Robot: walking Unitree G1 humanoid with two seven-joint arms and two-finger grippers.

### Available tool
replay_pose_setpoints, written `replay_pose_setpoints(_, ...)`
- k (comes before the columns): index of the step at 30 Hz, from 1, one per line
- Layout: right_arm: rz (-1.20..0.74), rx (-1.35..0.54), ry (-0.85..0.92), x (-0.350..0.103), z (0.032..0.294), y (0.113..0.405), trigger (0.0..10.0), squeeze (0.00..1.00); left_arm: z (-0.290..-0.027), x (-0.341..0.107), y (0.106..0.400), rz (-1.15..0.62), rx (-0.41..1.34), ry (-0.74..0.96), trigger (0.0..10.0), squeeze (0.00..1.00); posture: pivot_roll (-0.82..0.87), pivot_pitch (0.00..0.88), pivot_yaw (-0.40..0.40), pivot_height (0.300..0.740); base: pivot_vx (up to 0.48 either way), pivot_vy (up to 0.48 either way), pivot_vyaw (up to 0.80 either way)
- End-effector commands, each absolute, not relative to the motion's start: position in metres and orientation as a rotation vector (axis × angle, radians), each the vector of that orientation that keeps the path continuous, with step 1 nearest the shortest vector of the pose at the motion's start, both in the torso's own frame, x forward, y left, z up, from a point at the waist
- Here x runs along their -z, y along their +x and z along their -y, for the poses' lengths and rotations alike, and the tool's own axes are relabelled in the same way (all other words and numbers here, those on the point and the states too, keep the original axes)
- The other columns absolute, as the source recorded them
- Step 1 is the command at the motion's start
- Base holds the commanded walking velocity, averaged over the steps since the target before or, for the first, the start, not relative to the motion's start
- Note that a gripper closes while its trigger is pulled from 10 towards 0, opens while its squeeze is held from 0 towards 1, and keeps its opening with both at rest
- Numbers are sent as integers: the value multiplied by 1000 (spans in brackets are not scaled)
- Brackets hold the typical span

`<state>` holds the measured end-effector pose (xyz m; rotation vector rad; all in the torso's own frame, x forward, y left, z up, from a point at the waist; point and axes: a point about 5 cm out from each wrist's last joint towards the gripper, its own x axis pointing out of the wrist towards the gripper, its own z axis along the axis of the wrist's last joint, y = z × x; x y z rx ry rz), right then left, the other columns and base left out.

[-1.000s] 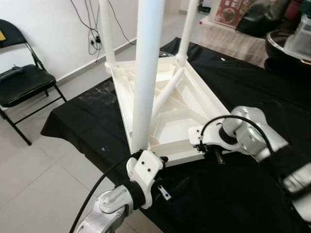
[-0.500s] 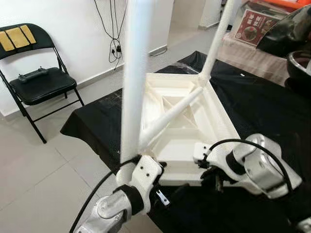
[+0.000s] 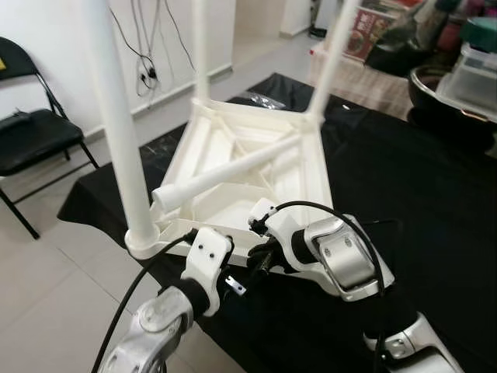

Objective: Building children table

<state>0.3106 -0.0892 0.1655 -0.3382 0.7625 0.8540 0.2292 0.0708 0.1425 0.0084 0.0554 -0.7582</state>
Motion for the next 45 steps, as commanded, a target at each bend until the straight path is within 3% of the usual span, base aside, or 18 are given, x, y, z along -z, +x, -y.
replay_pose_setpoints(1, -823, -644, -331, -154, 112, 317, 0, 0, -58, -144, 221, -45, 839, -9, 10000, 0, -78, 127, -116, 740, 0, 0, 0)
replay_pose_setpoints(4, -820, -623, -304, -154, 100, 316, 0, 0, -58, -145, 221, -46, 840, -10, 10000, 0, -75, 129, -117, 740, 0, 0, 0)
replay_pose_setpoints(5, -817, -631, -301, -154, 96, 315, 1098, 0, -58, -145, 221, -46, 840, -10, 10000, 0, -74, 129, -116, 740, 0, 0, 0)
replay_pose_setpoints(6, -816, -637, -299, -154, 93, 314, 1098, 0, -58, -145, 221, -46, 840, -10, 10000, 0, -74, 129, -116, 740, 0, 0, 0)
replay_pose_setpoints(7, -818, -641, -291, -153, 89, 313, 4980, 0, -58, -145, 221, -46, 838, -10, 10000, 0, -74, 129, -114, 740, 0, 0, 0)
replay_pose_setpoints(10, -825, -640, -270, -152, 84, 311, 5137, 0, -58, -145, 221, -45, 836, -11, 10000, 0, -72, 130, -116, 740, 0, 0, 0)
replay_pose_setpoints(11, -822, -647, -258, -153, 81, 310, 6196, 0, -58, -145, 221, -45, 836, -11, 10000, 0, -74, 130, -114, 740, 0, 0, 0)
replay_pose_setpoints(13, -820, -652, -245, -154, 78, 309, 6196, 0, -58, -145, 221, -45, 836, -11, 10000, 0, -74, 130, -114, 740, 0, 0, 0)
replay_pose_setpoints(14, -809, -677, -221, -157, 72, 308, 10000, 0, -58, -145, 221, -45, 837, -11, 10000, 0, -76, 130, -113, 740, 0, 0, 0)
replay_pose_setpoints(23, -659, -776, -46, -177, 42, 304, 10000, 0, -59, -146, 222, -43, 839, -6, 10000, 0, -70, 129, -112, 740, 0, 0, 0)
replay_pose_setpoints(24, -646, -786, -16, -180, 36, 303, 10000, 388, -59, -146, 222, -43, 839, -5, 10000, 0, -70, 129, -111, 740, 0, 0, 0)
replay_pose_setpoints(25, -637, -793, 4, -182, 32, 302, 10000, 1000, -59, -146, 222, -43, 839, -4, 10000, 0, -68, 129, -110, 740, 0, 0, 0)
replay_pose_setpoints(34, -497, -875, 141, -204, 17, 299, 10000, 1000, -60, -147, 222, -41, 836, 7, 10000, 0, -66, 130, -109, 740, 0, 0, 0)
replay_pose_setpoints(40, -396, -919, 199, -219, 36, 301, 10000, 1000, -61, -148, 222, -29, 831, 20, 10000, 0, -70, 128, -107, 740, 0, 0, 0)
replay_pose_setpoints(41, -357, -913, 214, -223, 49, 303, 10000, 1000, -62, -149, 223, -22, 826, 27, 10000, 0, -71, 127, -105, 740, 0, 0, 0)
replay_pose_setpoints(42, -296, -881, 255, -229, 69, 308, 10000, 0, -63, -149, 225, -15, 805, 42, 10000, 0, -74, 123, -102, 740, 0, 0, 0)
replay_pose_setpoints(44, -242, -824, 272, -233, 87, 312, 10000, 0, -64, -149, 227, -11, 787, 53, 10000, 0, -74, 123, -102, 740, 0, 0, 0)
replay_pose_setpoints(45, -109, -615, 218, -235, 121, 323, 10000, 0, -66, -149, 230, -10, 759, 66, 10000, 0, -75, 118, -97, 740, 0, 0, 0)
